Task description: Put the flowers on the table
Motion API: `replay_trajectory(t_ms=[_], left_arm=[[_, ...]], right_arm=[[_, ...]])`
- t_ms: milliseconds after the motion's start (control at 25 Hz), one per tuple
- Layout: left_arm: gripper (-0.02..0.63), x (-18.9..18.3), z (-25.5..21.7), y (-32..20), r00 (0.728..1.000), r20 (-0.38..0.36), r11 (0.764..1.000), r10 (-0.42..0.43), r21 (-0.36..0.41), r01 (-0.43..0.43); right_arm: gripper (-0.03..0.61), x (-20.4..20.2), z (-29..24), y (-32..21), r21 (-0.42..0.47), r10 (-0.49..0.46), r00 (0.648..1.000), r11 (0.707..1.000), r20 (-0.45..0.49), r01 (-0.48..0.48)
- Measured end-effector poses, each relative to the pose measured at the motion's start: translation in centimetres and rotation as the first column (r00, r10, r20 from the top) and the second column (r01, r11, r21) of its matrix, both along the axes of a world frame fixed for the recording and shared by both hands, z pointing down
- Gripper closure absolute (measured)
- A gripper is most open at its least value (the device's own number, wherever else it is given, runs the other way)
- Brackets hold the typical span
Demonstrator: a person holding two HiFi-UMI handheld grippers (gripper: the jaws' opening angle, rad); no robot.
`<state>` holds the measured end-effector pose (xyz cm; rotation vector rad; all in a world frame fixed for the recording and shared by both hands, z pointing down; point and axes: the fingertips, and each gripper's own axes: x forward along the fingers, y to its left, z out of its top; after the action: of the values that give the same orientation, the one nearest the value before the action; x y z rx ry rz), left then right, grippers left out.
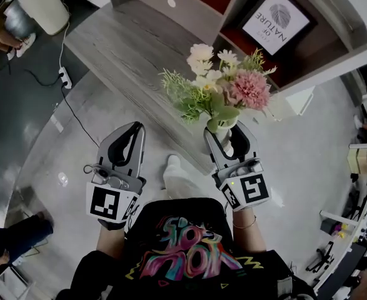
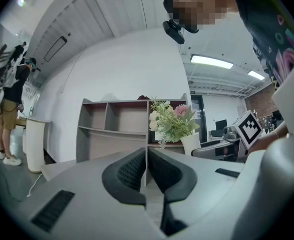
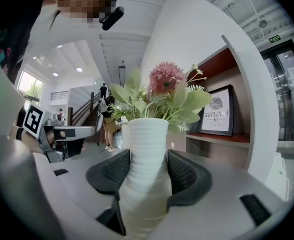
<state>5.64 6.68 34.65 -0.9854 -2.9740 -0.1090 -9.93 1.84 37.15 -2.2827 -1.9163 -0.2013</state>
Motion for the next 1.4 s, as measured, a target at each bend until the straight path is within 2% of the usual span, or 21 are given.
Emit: replay_trajectory(t_ms=[240,480,1000,1400], left_arm=[[0.58,-1.5,-0.8,0.6,1.0,0.012,0.999,0.006,-0.032,-0.006],[0.58,-2.6,0.3,1.1,1.0,0.022,0.999,0.018,-0.046,-0.017],[0.58,-3.0,0.1,1.8,0.993,0.042,0.992,0.108,-0.066,-0.105],[0.58,-3.2,0.3,2.0,0.977,0.036,0.976,0.212,-0.066,-0.21]], right_arm=[[0.328,0.1,-0.2,0.3,-0.019,-0.028,1.0,0.999,-0.01,0.028],[0.328,0.0,0.8,0.7,-0.037,-0.042,0.999,0.998,-0.013,0.041],[0.328,0.0,-0.3,0.6,-0.068,0.046,0.998,0.997,0.033,-0.044],[0.328,0.7,-1.0,0.3,-0.092,0.13,0.99,0.988,0.044,-0.126]])
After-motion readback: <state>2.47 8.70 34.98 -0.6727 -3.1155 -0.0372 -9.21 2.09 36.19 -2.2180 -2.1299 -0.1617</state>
